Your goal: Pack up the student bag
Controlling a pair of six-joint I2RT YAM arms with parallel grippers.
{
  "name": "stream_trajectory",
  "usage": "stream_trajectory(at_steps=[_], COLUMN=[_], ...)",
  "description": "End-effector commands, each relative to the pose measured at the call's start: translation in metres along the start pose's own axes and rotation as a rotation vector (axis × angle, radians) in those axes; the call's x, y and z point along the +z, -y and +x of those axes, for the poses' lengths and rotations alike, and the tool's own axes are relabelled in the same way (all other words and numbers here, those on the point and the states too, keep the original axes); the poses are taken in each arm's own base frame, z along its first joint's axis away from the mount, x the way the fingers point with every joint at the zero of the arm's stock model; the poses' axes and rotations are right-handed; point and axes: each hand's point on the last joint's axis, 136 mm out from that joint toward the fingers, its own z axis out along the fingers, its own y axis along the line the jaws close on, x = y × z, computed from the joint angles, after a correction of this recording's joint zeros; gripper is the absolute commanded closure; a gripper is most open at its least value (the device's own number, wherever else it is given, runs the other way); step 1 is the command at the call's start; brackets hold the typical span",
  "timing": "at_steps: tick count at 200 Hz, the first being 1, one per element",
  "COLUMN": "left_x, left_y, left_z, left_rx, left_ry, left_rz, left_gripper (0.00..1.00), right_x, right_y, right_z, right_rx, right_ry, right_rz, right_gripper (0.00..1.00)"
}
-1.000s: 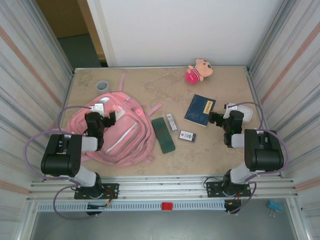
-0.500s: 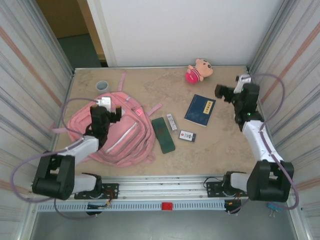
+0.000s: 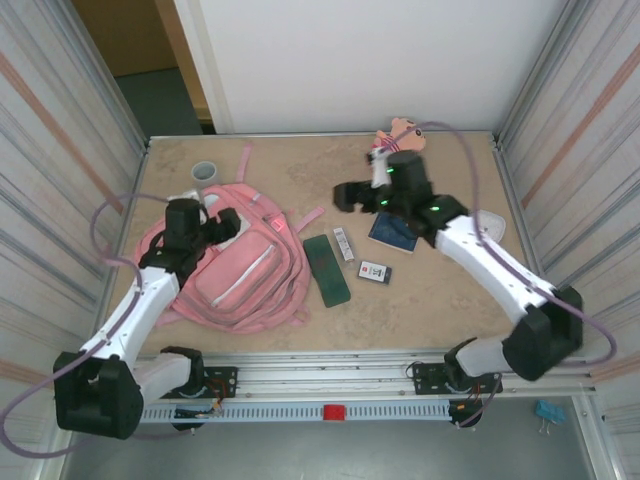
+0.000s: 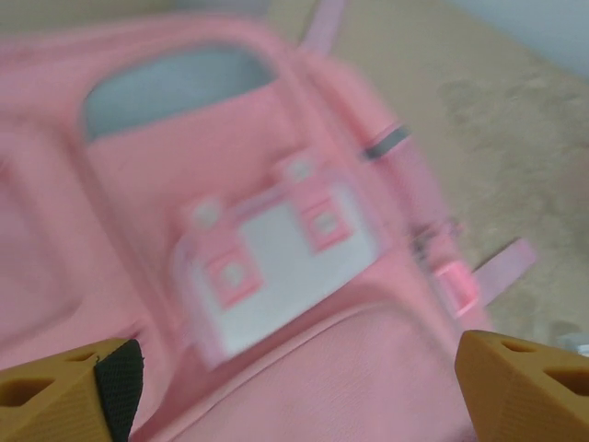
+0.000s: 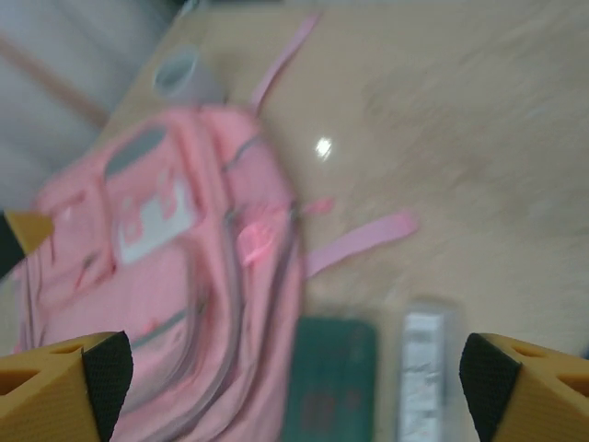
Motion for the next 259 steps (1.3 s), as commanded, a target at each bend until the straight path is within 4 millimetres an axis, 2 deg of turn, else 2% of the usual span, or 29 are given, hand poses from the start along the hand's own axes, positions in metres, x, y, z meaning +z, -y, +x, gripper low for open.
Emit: stream_trajectory(at_steps=[1,19,47,63,90,116,133,180,209,233,242,259], left_x=[-0.005,-0.004,0.009,0.021,0.038,0.057,0.065,0.081,0.09,0.098,0.095,0.08], left_y=[-0.034,-0.053,-0.059,-0.058,-0.047,-0.026,-0.009,0.036,0.071,0.1,0.11,0.125], left_z=[0.032,0.036,0.046,0.055,0.073,0.088,0.097,0.128,0.144,0.145,0.14,0.122], left_rx=[-0.208,-0.273,-0.28,-0.255,-0.161,-0.122,-0.077,-0.014,0.046,0.096,0.129,0.205], left_ry=[-0.1,-0.082,-0.104,-0.147,-0.209,-0.26,-0.293,-0.358,-0.386,-0.393,-0.376,-0.318], left_rz=[-0.025,-0.046,-0.055,-0.062,-0.088,-0.065,-0.057,0.0,0.059,0.103,0.119,0.153], left_gripper=[0.12,0.13,0.16,0.25,0.26,0.29,0.3,0.3,0.3,0.3,0.29,0.25], right_x=[0.04,0.075,0.121,0.135,0.141,0.136,0.128,0.085,0.061,0.047,0.042,0.026], right_y=[-0.043,-0.064,-0.08,-0.077,-0.063,-0.056,-0.046,-0.004,0.023,0.037,0.038,0.035], right_z=[0.019,0.041,0.077,0.095,0.12,0.143,0.155,0.185,0.203,0.205,0.202,0.182], right_rx=[-0.001,-0.022,0.014,0.035,0.1,0.162,0.194,0.27,0.308,0.354,0.365,0.363], right_ry=[-0.066,-0.133,-0.224,-0.259,-0.282,-0.312,-0.317,-0.293,-0.294,-0.264,-0.247,-0.181], right_rz=[-0.079,-0.081,-0.123,-0.102,-0.073,-0.082,-0.053,0.079,0.144,0.141,0.124,0.085], right_gripper=[0.08,0.12,0.21,0.24,0.3,0.38,0.39,0.42,0.41,0.41,0.4,0.38])
